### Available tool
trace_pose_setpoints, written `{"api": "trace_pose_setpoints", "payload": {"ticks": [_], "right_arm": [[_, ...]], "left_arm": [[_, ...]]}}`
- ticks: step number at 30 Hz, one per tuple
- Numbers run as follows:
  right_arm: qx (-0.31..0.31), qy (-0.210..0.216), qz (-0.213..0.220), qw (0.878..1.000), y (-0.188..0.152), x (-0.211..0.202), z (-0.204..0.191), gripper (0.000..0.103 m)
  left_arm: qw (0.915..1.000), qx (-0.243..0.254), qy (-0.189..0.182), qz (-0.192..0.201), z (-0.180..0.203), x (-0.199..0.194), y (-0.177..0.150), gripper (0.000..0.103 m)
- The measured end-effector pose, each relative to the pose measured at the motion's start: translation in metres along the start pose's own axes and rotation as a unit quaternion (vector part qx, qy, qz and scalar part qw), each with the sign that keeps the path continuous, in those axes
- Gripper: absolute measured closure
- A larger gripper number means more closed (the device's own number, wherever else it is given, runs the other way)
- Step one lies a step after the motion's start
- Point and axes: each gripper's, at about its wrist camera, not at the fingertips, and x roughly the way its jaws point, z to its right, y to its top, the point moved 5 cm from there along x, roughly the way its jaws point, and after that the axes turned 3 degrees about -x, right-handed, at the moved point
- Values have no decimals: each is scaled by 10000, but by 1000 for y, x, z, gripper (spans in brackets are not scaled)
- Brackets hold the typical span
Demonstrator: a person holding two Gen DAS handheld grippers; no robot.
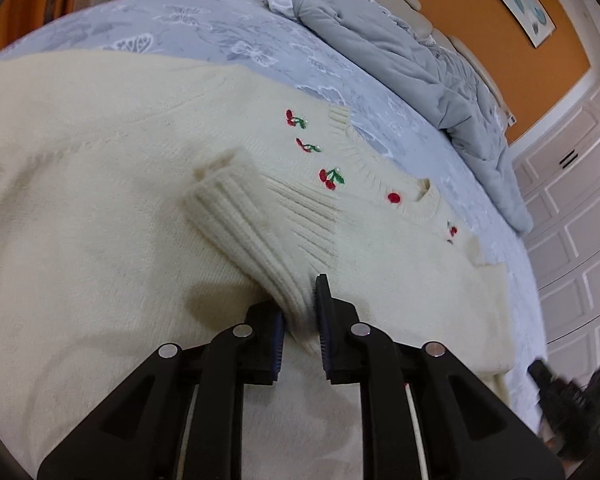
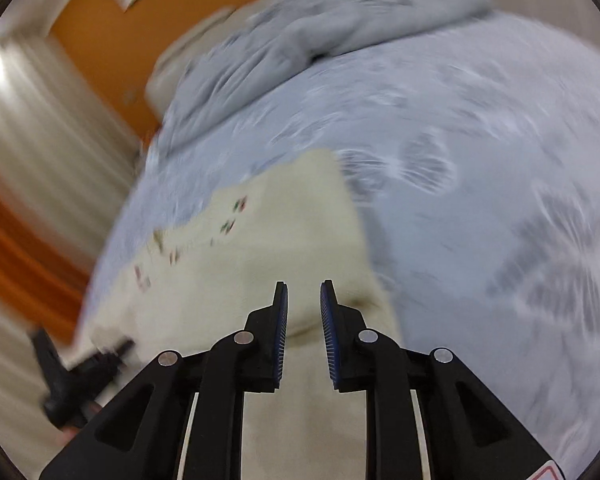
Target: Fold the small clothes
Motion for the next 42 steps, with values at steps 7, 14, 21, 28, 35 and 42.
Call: {"api": "trace_pose_setpoints", "payload": {"ticks": [7,14,21,28,35,42], "right_arm": [[-116,-283,-690,9971,10,91,34,103],[-338,-742,-473,9955,-3,35,11,92],[-1288,15,-721,9891,-58,12,-76,92],[-806,-421,-738,9931,-18,49,-60,92],[-403,-1186,-683,9898,-30,19,29,102],[-1389,-818,-760,9840,-111,-57,-33,74]], "left_arm": [[9994,-230,-87,-244,-11,-11,-1,85],[9989,-280,342,140,-56,-69,0,48],[9972,-605,281,333,-67,-102,10,48],[9944,-431,922,-274,-21,-23,24,49],[9963,-178,837,-32,-39,-39,16,52],[9739,-1750,1127,907,-180,-151,40,18]]}}
